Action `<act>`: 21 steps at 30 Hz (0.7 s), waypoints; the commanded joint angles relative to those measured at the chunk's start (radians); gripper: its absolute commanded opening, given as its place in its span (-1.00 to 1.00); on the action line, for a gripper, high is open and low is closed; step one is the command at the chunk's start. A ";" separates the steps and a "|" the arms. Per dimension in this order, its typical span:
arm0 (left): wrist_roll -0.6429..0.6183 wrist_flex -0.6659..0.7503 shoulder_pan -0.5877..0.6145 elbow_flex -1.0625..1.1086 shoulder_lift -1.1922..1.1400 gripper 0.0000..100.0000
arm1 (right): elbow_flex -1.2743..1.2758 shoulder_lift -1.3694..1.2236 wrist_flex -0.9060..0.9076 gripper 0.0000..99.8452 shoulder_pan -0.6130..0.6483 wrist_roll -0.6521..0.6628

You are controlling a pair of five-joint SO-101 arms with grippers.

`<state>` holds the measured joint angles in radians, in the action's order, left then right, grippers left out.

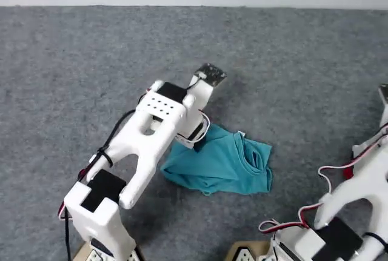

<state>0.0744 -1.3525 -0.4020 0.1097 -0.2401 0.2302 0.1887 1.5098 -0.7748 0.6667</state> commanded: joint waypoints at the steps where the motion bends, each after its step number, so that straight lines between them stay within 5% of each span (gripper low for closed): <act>1: -0.015 0.137 0.014 0.013 0.048 -0.69 | -0.003 0.025 -0.004 -0.65 -0.010 0.015; 4: -0.009 0.127 0.023 0.018 0.026 -0.72 | -0.003 0.025 -0.004 -0.65 -0.010 0.015; 10: 0.097 -0.153 -0.048 0.012 -0.075 -0.73 | -0.008 0.027 0.088 -0.65 0.041 0.037; 15: 0.175 -0.308 -0.104 0.013 -0.110 -0.73 | -0.044 0.039 0.278 -0.65 0.306 0.175; 21: 0.117 -0.259 -0.032 0.013 -0.084 -0.73 | -0.117 0.202 0.288 -0.64 0.630 0.023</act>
<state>0.2309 -1.6272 -0.4803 0.1250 -0.3537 0.1718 0.2900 1.7568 -0.3023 0.7388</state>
